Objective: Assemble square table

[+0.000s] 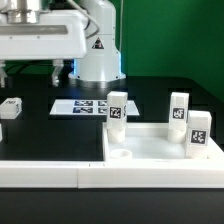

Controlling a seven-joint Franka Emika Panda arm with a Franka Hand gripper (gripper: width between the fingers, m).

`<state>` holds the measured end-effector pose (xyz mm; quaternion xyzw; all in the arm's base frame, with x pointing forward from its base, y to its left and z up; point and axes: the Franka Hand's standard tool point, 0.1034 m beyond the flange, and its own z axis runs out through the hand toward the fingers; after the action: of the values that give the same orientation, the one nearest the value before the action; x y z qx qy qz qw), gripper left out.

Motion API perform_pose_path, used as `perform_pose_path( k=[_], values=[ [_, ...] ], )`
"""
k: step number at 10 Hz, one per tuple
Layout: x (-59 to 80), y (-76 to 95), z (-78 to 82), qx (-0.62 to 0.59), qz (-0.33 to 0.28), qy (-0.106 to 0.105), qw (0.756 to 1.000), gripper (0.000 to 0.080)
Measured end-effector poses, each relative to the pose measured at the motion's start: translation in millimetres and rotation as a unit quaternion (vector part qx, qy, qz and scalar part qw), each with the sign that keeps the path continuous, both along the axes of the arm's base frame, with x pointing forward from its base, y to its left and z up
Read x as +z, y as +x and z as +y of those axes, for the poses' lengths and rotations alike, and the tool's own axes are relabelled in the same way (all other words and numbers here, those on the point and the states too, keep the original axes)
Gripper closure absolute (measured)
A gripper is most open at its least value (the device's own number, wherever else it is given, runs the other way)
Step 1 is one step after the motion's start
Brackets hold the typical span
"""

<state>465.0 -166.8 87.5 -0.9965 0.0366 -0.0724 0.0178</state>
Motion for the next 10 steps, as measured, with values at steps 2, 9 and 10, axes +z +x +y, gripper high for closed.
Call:
perform_pose_path(
  k=[2,9,10],
  values=[
    [-13.8,-36.6,-24.2,0.001,0.069,0.020,0.997,0.0150],
    [-34.5,-50.1,-44.7,-0.022,0.311,0.082,0.947,0.0150],
    [-34.7,-54.5,-41.7,-0.018,0.346,0.095,0.933,0.0150]
  ],
)
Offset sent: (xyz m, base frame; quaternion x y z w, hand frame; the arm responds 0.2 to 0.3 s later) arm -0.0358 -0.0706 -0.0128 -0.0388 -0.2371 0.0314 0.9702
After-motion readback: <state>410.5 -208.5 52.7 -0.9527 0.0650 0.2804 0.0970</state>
